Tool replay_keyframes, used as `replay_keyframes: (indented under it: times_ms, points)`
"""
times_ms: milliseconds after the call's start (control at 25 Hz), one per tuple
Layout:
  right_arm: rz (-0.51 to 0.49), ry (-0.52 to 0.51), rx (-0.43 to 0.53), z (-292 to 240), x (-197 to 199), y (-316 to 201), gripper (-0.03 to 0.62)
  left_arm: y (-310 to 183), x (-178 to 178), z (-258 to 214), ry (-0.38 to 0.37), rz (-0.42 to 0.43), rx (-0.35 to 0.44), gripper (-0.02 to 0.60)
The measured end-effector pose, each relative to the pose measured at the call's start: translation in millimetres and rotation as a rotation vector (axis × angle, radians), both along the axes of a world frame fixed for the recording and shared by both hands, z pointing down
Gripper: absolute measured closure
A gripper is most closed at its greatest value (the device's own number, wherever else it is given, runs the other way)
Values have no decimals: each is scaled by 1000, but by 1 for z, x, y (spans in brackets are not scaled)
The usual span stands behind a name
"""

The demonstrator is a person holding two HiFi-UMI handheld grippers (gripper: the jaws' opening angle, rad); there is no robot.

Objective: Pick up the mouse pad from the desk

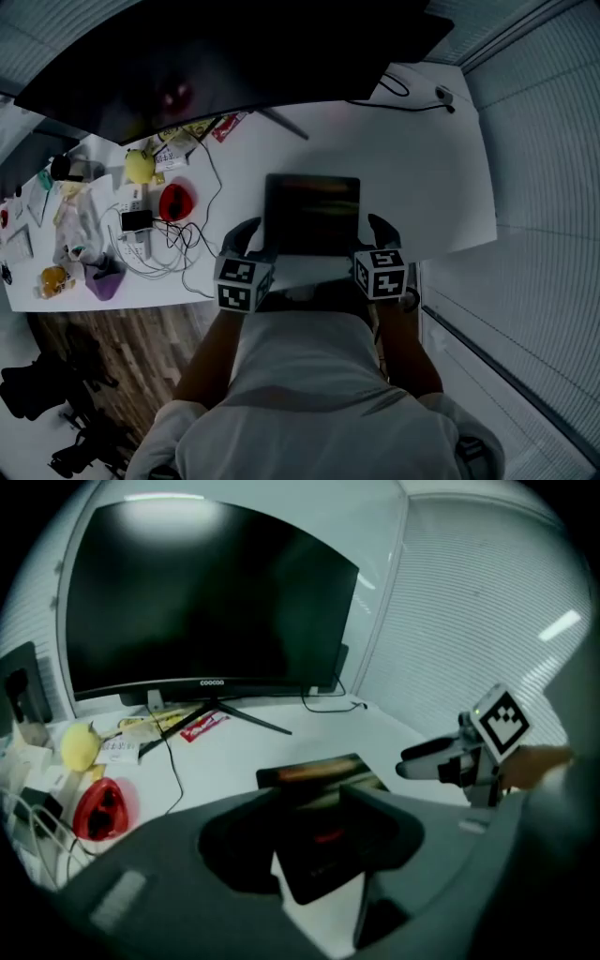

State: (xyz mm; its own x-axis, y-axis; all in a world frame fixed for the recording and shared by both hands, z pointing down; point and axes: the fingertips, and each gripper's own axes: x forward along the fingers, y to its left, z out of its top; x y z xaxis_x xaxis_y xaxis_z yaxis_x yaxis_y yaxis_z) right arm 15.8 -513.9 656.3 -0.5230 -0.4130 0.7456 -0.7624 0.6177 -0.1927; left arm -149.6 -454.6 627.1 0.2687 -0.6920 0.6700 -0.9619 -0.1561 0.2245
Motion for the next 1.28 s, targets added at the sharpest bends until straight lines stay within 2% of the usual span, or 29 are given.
replay_keyframes:
  times_ms: [80,200,320,640,880,1040,1200,1280]
  points:
    - [-18,27,-33,15,0,0,315,-2,2,20,-32,-14,-59,361]
    - [-48,64,-72,36,-4,1,315,-2,1,48,-86,-22,-141,319]
    - [-55,103,-98,56,-5,4,313,0,3,73,-107,-5,-210,297]
    - [-41,146,-146,78,0,9,306,8,8,110,-130,20,-313,267]
    - [-55,175,-119,81,-3,12,336,7,11,114,-160,7,-300,294]
    - [-51,184,-120,81,-3,13,340,12,16,118,-149,-12,-326,330]
    - [-68,188,-98,78,-11,19,427,12,17,115,-146,-31,-315,344]
    - [-77,186,-84,77,-15,24,475,14,21,116,-143,-28,-319,385]
